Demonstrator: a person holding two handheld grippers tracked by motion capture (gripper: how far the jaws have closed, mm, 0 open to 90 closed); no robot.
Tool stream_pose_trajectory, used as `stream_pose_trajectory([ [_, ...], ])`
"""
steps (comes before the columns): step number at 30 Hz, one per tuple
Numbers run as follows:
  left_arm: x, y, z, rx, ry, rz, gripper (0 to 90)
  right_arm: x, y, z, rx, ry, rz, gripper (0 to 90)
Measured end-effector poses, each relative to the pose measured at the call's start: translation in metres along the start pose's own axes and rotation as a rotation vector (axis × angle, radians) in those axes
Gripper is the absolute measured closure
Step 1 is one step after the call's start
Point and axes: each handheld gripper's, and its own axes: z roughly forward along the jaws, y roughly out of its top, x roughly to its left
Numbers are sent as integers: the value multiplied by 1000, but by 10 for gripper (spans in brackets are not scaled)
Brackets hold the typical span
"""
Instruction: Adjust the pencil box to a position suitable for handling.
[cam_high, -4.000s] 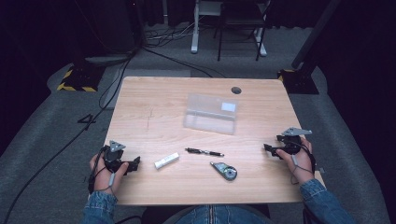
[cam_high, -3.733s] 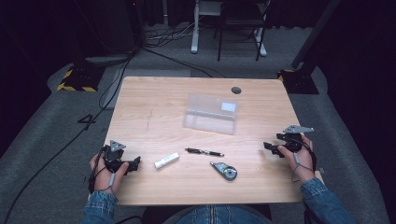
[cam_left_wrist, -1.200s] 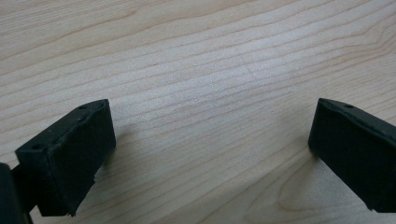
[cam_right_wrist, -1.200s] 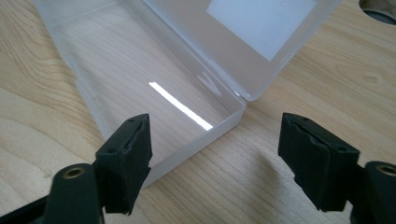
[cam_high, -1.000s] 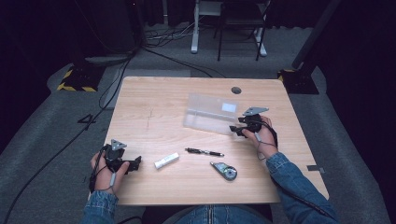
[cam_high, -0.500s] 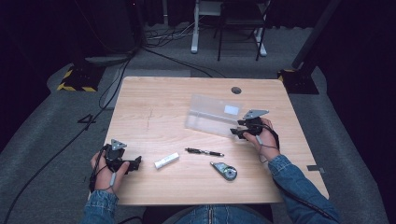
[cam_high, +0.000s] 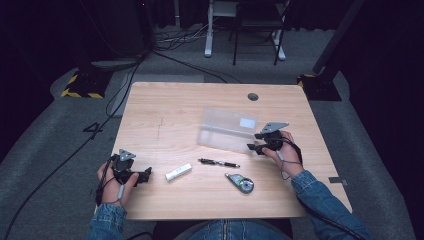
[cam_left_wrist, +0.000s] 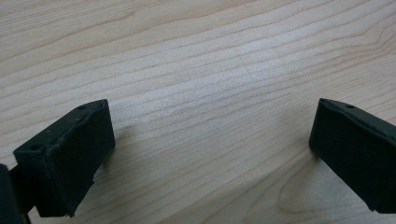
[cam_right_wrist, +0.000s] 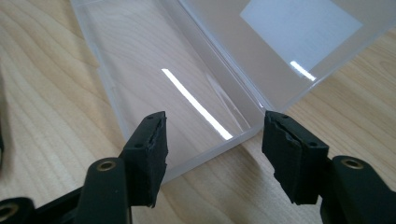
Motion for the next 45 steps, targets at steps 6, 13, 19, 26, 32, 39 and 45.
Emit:
stream_pose_trajectory([
  [6,0,0,0,1,0,0,4,5,-3,-4,5,20,-13,407],
  [13,0,0,0,1,-1,1,4,10,-5,-7,8,31,-23,406],
  [19,0,0,0,0,-1,0,4,13,-6,-10,11,44,-28,402],
  [26,0,0,0,0,0,1,4,16,-7,-12,20,56,-32,367],
  [32,0,0,0,1,-2,4,3,18,-4,-15,11,55,-25,334],
  [39,0,0,0,1,-4,7,4,16,1,-23,-5,40,-16,321],
  [45,0,1,1,-1,-3,7,4,11,7,-36,-33,21,12,319],
])
